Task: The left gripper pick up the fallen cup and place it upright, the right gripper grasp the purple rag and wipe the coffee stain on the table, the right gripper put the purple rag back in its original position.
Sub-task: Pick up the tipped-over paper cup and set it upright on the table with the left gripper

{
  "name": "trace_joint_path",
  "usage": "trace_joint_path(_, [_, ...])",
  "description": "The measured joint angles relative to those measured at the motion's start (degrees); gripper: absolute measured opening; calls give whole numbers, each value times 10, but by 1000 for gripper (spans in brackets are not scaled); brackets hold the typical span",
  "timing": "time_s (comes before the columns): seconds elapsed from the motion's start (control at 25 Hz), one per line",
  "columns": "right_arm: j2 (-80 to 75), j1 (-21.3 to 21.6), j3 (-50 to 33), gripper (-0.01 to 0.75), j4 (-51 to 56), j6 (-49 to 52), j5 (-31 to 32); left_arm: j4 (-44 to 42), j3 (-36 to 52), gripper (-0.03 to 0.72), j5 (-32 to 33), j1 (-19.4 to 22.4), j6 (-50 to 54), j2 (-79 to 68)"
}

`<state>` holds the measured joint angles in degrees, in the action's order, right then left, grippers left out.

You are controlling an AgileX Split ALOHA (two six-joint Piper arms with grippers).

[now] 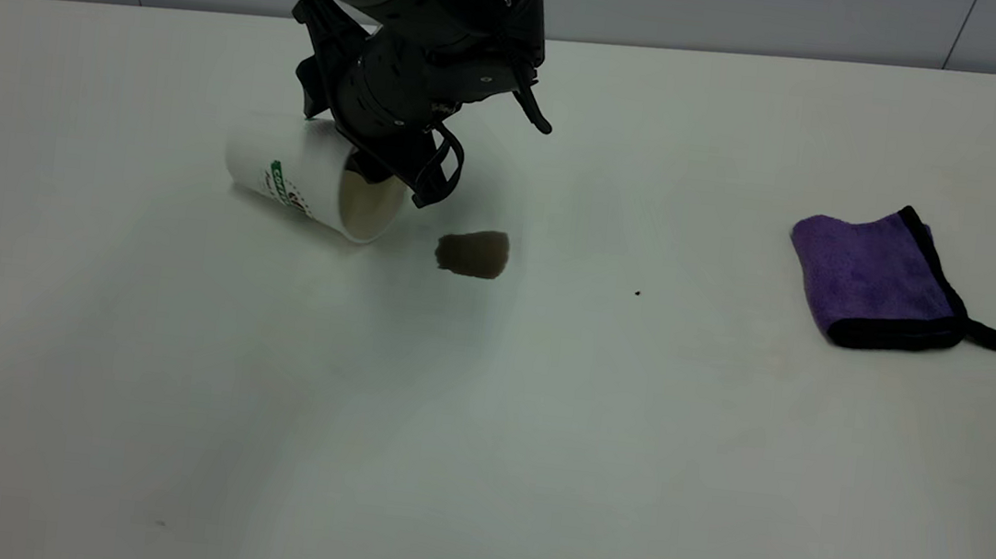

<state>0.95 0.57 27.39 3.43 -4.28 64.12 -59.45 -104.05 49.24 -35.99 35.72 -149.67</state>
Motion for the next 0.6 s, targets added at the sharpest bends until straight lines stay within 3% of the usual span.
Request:
trace_joint_path(0.16, [0,0,0,239,0,0,0,-32,0,110,26,1,-7,1])
trace_joint_path(0.24, [0,0,0,239,0,0,0,-37,0,36,45,1,-21,12])
trace_joint_path(0.44, [0,0,0,239,0,0,0,22,-4,8,61,10,-74,105])
trace_joint_path(0.6, [0,0,0,239,0,0,0,168,-9,8,40,59,-138,207])
